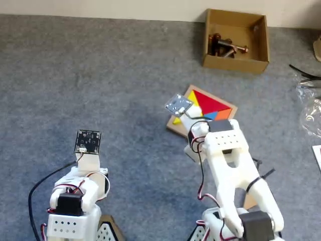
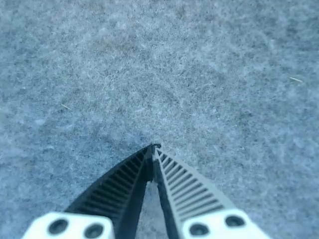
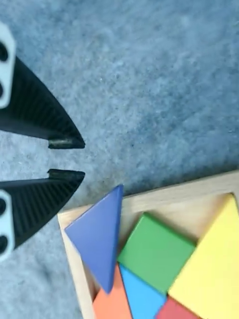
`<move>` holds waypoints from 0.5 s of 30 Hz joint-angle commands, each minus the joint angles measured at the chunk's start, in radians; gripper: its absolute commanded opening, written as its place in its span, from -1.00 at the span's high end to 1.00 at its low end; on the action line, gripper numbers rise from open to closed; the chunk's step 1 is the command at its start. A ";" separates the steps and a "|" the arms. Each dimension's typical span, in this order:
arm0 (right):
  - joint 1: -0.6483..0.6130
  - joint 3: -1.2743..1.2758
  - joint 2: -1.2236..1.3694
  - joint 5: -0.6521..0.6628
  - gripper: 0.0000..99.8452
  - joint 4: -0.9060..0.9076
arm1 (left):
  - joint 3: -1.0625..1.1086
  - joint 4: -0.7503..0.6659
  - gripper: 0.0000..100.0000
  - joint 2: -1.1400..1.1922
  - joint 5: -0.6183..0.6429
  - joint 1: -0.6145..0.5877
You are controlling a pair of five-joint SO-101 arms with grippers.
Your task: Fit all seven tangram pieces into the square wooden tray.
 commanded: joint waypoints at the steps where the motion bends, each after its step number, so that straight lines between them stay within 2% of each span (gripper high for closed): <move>1: -0.005 -0.015 0.039 0.006 0.87 -0.016 | 0.019 -0.003 0.99 -0.007 0.008 0.016; 6: -0.007 -0.016 0.062 -0.038 0.93 -0.059 | 0.019 -0.003 0.99 -0.007 0.008 0.016; 15: -0.007 -0.013 0.070 -0.041 0.94 -0.102 | 0.019 -0.003 0.99 -0.007 0.008 0.016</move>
